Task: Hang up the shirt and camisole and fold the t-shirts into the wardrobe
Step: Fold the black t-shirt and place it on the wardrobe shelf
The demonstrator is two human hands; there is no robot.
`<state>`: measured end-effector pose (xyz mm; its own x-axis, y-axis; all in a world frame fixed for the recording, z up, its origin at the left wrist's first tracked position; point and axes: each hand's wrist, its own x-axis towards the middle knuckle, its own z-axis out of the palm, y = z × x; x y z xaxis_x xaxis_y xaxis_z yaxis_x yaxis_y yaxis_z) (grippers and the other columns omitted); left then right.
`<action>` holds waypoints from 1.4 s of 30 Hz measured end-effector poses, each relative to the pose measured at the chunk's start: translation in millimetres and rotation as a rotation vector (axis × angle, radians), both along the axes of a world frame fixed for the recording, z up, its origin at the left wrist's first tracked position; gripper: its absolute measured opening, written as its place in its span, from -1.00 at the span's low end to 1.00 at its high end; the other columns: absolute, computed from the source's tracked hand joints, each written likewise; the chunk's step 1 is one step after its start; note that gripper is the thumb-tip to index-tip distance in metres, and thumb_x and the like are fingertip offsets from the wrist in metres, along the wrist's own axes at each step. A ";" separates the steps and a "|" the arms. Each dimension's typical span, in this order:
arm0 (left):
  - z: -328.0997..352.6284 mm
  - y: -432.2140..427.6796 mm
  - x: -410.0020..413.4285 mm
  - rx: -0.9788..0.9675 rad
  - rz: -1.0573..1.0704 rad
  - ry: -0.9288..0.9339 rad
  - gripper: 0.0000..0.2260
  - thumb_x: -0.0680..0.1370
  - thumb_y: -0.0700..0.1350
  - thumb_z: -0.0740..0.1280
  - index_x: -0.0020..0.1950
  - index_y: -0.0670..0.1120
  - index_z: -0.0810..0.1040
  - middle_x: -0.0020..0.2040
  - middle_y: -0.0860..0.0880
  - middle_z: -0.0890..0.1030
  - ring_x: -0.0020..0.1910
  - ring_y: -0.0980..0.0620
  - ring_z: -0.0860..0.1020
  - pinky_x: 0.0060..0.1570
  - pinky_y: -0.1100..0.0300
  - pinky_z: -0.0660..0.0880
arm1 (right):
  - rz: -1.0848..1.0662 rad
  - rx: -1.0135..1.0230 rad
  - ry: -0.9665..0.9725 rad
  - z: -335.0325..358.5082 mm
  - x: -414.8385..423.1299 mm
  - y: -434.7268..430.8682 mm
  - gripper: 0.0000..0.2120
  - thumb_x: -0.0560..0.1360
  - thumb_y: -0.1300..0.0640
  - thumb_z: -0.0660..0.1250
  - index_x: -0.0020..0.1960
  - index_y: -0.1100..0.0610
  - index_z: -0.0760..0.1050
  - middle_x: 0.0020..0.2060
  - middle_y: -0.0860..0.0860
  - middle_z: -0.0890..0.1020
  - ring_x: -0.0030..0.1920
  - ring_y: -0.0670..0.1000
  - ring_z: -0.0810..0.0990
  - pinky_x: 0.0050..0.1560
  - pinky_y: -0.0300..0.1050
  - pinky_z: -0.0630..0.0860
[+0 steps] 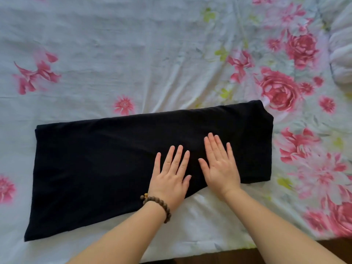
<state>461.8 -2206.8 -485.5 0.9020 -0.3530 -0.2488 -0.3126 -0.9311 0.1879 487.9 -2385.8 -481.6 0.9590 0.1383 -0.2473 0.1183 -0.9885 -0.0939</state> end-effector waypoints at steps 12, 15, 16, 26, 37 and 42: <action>10.8 99.1 -33.7 0.140 0.189 0.083 -0.42 0.56 0.25 -0.04 0.55 0.06 0.07 0.56 -0.06 0.12 0.54 -0.10 0.06 0.43 -0.27 0.02 | -0.381 -0.193 0.158 10.8 -18.7 -68.2 -0.31 0.50 -0.32 -0.36 0.51 0.01 -0.29 0.54 -0.02 -0.19 0.54 0.00 -0.15 0.51 0.01 -0.17; 19.5 126.6 -35.4 0.190 0.302 0.132 -0.40 0.55 0.27 -0.03 0.55 0.06 0.06 0.56 -0.06 0.10 0.54 -0.10 0.05 0.43 -0.28 0.00 | -0.456 -0.243 0.261 19.8 -16.3 -64.8 -0.29 0.51 -0.34 -0.29 0.54 0.01 -0.30 0.54 0.07 -0.18 0.54 0.04 -0.17 0.52 0.02 -0.17; 23.1 137.2 -37.2 0.203 0.345 0.152 -0.39 0.55 0.27 -0.04 0.55 0.06 0.05 0.56 -0.06 0.10 0.54 -0.10 0.05 0.42 -0.29 0.01 | -0.493 -0.254 0.308 25.4 -13.9 -61.4 -0.27 0.51 -0.34 -0.28 0.54 0.02 -0.30 0.54 0.09 -0.18 0.54 0.05 -0.17 0.52 0.03 -0.17; 45.0 193.4 11.8 0.190 0.099 0.083 -0.40 0.57 0.23 -0.07 0.56 0.00 -0.02 0.57 -0.05 -0.03 0.55 -0.08 -0.10 0.46 -0.20 -0.14 | -0.496 0.042 0.069 55.2 -15.3 130.3 -0.34 0.61 -0.15 -0.06 0.54 0.18 -0.20 0.54 0.09 -0.17 0.54 0.03 -0.21 0.50 0.02 -0.22; 32.2 330.5 108.7 0.229 -0.525 0.136 -0.41 0.48 0.28 -0.38 0.47 0.13 -0.41 0.53 0.07 -0.33 0.48 0.02 -0.39 0.47 -0.02 -0.33 | -0.570 -0.023 0.119 23.1 -89.9 334.6 -0.39 0.57 -0.16 -0.08 0.52 0.15 0.11 0.50 0.08 0.20 0.51 0.06 0.13 0.46 0.15 0.15; 47.8 358.1 146.8 0.218 -0.920 0.181 -0.32 0.56 0.30 -0.01 0.52 0.10 -0.30 0.54 0.04 -0.27 0.51 -0.02 -0.33 0.47 -0.06 -0.33 | -0.515 0.107 0.134 45.0 -115.8 374.1 -0.44 0.58 -0.08 -0.06 0.53 0.12 0.09 0.51 0.02 0.16 0.52 0.02 0.11 0.50 0.06 0.11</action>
